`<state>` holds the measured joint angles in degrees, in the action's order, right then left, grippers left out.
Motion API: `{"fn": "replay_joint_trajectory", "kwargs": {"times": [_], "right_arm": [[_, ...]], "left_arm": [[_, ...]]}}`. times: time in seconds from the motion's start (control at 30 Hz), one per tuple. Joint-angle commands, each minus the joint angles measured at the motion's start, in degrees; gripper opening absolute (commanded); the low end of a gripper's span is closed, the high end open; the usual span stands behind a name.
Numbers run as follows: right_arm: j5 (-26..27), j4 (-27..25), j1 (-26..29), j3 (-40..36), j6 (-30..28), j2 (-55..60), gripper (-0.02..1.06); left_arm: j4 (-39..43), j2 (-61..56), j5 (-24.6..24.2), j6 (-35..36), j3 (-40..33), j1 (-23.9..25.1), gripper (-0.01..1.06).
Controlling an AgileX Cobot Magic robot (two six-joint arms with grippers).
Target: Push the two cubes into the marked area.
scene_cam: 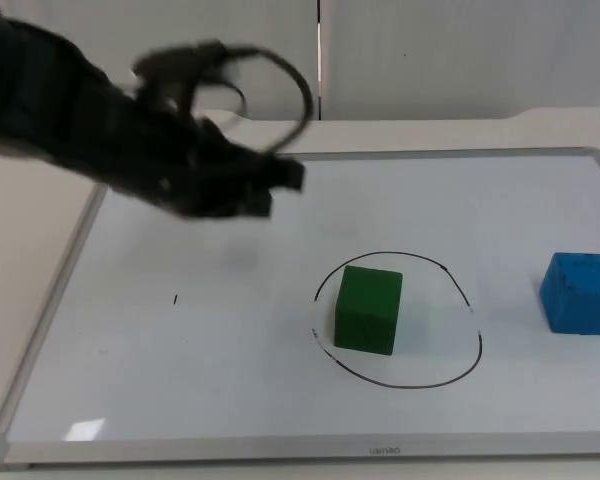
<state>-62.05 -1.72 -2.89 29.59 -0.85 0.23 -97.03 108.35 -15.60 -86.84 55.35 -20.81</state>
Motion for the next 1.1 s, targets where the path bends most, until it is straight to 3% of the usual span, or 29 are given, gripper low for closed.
{"fn": "replay_joint_trajectory", "kwargs": {"times": [0.0, 0.23, 0.53, 0.73, 0.93, 1.07], "right_arm": [[0.29, 0.06, 0.29, -0.08, -0.05, -0.23, 1.05], [0.29, 0.06, 0.29, -0.08, -0.05, -0.23, 1.05], [0.29, 0.06, 0.29, -0.08, -0.05, -0.23, 1.05], [0.29, 0.06, 0.29, -0.08, -0.05, -0.23, 1.05], [0.29, 0.06, 0.29, -0.08, -0.05, -0.23, 1.05], [0.29, 0.06, 0.29, -0.08, -0.05, -0.23, 1.05]], "left_arm": [[2.40, -5.15, -0.62, 0.86, 0.32, 1.74, 0.00], [10.21, -17.97, -0.33, 6.52, 0.32, 2.94, 0.00], [15.74, -29.19, -4.82, 14.08, 0.32, 2.94, 0.00], [25.74, -35.46, -8.36, 25.37, 0.32, 2.94, 0.00], [42.85, -42.03, -11.10, 42.63, 0.06, 2.94, 0.00], [47.49, -45.68, -11.23, 46.95, -1.68, 2.94, 0.00]]}}
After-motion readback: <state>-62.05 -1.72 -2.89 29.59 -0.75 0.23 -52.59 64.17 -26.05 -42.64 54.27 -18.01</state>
